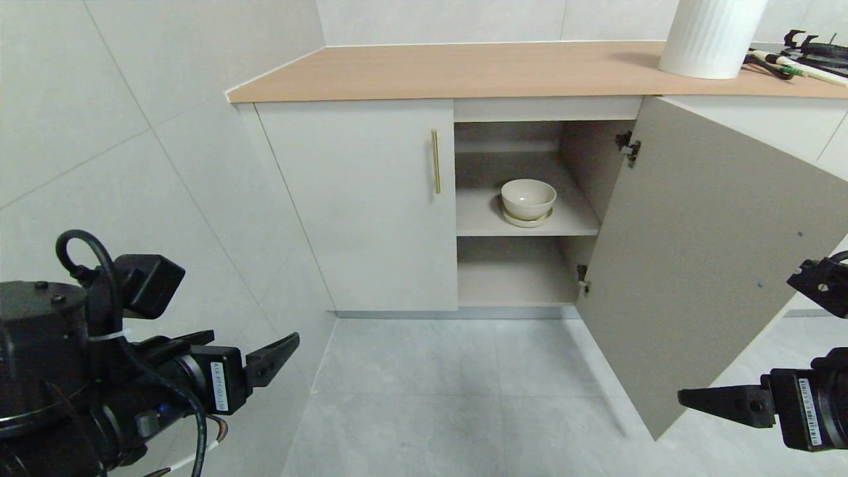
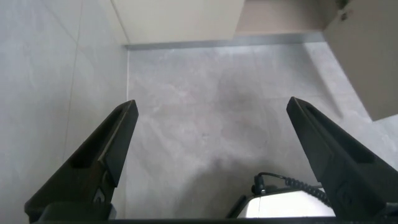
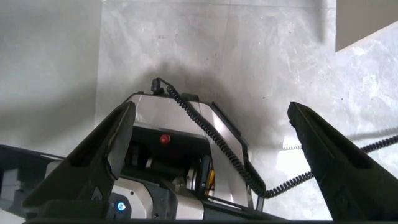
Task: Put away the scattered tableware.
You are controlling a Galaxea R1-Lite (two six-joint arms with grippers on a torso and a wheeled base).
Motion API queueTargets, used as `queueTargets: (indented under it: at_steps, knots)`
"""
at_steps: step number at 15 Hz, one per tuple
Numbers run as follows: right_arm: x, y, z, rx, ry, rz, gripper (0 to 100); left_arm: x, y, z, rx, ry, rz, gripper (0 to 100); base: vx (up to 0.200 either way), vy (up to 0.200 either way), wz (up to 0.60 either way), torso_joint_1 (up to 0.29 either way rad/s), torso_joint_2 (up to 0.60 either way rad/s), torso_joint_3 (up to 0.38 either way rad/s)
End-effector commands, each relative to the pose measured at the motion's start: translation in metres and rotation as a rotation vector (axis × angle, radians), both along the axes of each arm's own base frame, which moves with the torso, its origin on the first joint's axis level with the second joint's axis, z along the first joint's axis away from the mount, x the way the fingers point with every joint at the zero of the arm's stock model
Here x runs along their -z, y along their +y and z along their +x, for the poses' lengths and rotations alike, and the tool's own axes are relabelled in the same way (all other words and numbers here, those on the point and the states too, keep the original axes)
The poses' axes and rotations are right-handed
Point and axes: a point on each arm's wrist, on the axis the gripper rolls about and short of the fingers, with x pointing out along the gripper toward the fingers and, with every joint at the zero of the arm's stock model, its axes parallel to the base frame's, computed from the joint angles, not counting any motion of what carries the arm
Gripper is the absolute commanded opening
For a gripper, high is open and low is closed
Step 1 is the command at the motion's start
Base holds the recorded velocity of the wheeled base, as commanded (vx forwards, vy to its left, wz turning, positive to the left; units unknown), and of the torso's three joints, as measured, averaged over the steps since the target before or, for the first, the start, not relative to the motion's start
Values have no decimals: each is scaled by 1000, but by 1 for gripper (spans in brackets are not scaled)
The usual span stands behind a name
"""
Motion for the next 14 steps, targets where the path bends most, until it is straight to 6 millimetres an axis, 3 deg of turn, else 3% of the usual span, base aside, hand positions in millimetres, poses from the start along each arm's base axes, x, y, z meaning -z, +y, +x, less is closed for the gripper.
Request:
queueTargets:
  at_steps: [1,10,14]
  knots:
    - [-1,-1,-1,1,-7,3,100,1,0,0,1,2,1,100,0,0,0,0,0,0]
    - [-1,-1,-2,2,-8,4,100,1,0,1,1,6,6,100,0,0,0,0,0,0]
    - [0,-2,-3,1,-4,2,100,3,-1,2,-1,14,10,100,0,-200,0,1,-1,1]
